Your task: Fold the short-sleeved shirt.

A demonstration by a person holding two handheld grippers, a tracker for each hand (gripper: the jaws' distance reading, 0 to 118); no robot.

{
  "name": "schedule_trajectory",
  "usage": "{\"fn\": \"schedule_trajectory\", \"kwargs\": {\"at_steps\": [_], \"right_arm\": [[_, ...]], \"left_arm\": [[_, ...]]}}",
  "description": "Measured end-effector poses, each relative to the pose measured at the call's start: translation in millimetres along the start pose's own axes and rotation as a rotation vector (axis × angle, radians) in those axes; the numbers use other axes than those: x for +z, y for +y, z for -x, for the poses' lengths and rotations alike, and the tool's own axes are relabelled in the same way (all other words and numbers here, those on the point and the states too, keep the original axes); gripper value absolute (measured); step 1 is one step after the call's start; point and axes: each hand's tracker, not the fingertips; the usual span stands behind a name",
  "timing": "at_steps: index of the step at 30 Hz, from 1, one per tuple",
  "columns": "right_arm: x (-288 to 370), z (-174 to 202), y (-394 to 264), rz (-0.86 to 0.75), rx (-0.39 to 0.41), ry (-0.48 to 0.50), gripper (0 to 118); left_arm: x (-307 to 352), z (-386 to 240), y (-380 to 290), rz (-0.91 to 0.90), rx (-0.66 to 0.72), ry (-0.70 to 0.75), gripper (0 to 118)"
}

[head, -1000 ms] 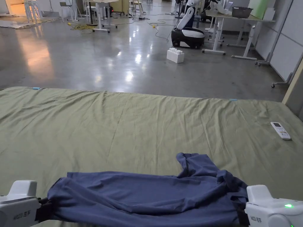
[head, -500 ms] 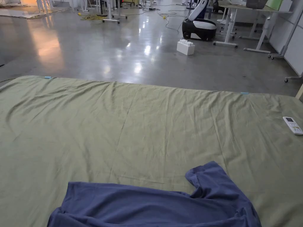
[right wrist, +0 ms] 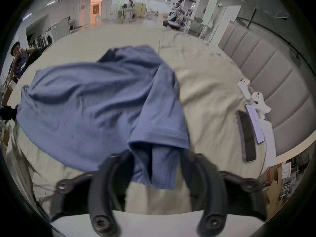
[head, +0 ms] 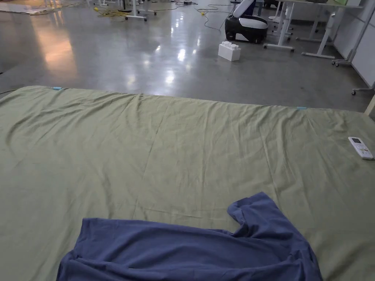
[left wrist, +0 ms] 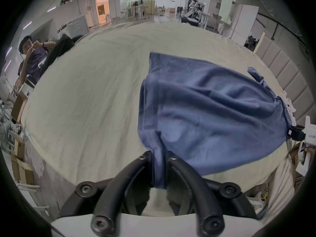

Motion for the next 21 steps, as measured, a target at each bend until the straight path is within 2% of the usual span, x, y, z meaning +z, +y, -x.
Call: {"fn": "schedule_trajectory", "kwargs": {"at_steps": [1, 2, 4, 9, 12, 13, 15, 16, 18, 19, 20, 21], "right_arm": [[9, 0, 7, -0.047, -0.016, -0.009, 78], [15, 1, 12, -0.086, -0.027, -0.016, 83], [32, -1, 27, -0.194, -0.064, -0.024, 83], [49, 10, 64, -0.435, -0.177, 0.014, 82], [57, 21, 81, -0.559, -0.203, 0.019, 65], [61, 27, 87, -0.612, -0.203, 0.015, 54], [67, 36, 96, -0.69, -0.201, 0.007, 39], [70, 40, 100, -0.723, -0.204, 0.025, 31], [73, 47, 107, -0.787, -0.215, 0.047, 28], [74, 52, 112, -0.788, -0.2, 0.036, 24], [75, 55, 116, -0.798, -0.189, 0.027, 19], [77, 58, 118, -0.829, -0.179, 0.025, 12]], "left_arm": [[4, -3, 4, -0.036, -0.016, -0.006, 29], [9, -6, 8, -0.065, -0.025, -0.013, 39], [17, -14, 22, -0.144, -0.037, -0.029, 58], [37, -39, 53, -0.377, -0.048, -0.03, 59], [54, -54, 69, -0.512, -0.02, -0.017, 59], [60, -59, 73, -0.569, -0.013, -0.019, 58], [71, -67, 79, -0.656, -0.014, -0.014, 53], [76, -72, 84, -0.702, -0.022, 0.002, 45], [83, -79, 89, -0.753, -0.029, 0.042, 41], [86, -82, 92, -0.773, -0.032, 0.056, 33], [86, -84, 94, -0.785, -0.033, 0.057, 17], [88, -86, 95, -0.792, -0.026, 0.061, 10]]}}
